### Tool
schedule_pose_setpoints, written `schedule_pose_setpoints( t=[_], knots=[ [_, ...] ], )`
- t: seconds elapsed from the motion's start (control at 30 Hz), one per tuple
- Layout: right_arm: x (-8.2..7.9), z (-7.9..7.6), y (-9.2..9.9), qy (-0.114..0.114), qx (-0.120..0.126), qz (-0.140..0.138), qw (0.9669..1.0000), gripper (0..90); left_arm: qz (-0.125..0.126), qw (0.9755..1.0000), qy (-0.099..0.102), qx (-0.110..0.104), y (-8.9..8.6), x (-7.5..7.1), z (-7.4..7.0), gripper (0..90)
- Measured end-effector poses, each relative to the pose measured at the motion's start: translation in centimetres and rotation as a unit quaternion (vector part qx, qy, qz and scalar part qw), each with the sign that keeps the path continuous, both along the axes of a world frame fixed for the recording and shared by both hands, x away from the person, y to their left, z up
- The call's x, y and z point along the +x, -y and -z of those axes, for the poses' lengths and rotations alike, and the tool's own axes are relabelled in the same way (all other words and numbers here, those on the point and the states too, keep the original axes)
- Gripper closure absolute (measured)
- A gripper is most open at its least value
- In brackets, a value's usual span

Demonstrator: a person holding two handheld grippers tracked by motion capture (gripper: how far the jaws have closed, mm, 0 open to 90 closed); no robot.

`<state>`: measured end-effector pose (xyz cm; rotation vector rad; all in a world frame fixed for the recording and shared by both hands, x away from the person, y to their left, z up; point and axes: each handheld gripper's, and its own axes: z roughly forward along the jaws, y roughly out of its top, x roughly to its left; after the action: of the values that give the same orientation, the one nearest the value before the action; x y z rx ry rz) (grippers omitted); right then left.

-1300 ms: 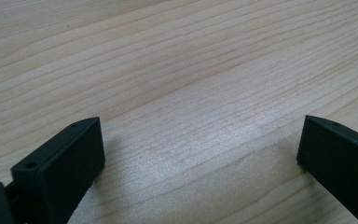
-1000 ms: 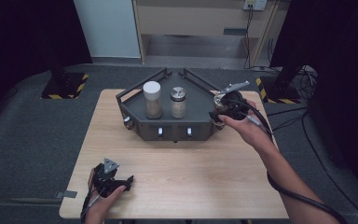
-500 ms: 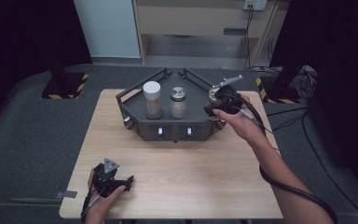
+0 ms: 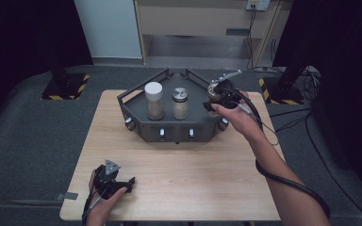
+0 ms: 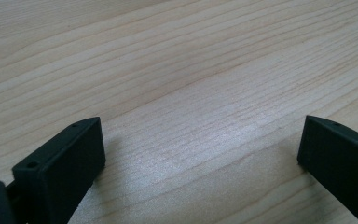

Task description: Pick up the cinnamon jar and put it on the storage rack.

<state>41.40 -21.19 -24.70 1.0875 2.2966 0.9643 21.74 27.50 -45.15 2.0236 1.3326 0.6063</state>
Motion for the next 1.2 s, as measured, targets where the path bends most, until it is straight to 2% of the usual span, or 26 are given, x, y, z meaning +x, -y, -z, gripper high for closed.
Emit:
schedule_pose_setpoints(
  t=[0.4, 0.73, 0.87, 1.1, 1.2],
  knots=[
    [1.2, 0.1, -0.8, -0.004, 0.003, 0.011, 0.9999, 31.2, 0.0, 1.0, 0.0, 0.0, 0.0, 0.0, 0.0, 0.0],
    [1.9, 0.5, -1.8, -0.008, 0.0, 0.006, 1.0, 31.2, 0.0, 1.0, -0.001, 0.0, 0.0, 0.0, 0.0, 0.0],
    [2.2, 0.7, -1.7, -0.01, 0.013, 0.005, 0.9999, 31.2, 0.0, 1.0, -0.001, 0.0, 0.0, 0.0, 0.0, 0.0],
    [2.7, 0.7, -2.2, -0.009, 0.001, 0.007, 0.9999, 31.2, 0.0, 1.0, -0.001, 0.0, 0.0, 0.0, 0.0, 0.0],
    [2.8, 1.0, -2.2, -0.013, 0.003, 0.01, 0.9999, 31.2, 0.0, 1.0, -0.001, 0.0, 0.0, 0.0, 0.0, 0.0]
  ],
)
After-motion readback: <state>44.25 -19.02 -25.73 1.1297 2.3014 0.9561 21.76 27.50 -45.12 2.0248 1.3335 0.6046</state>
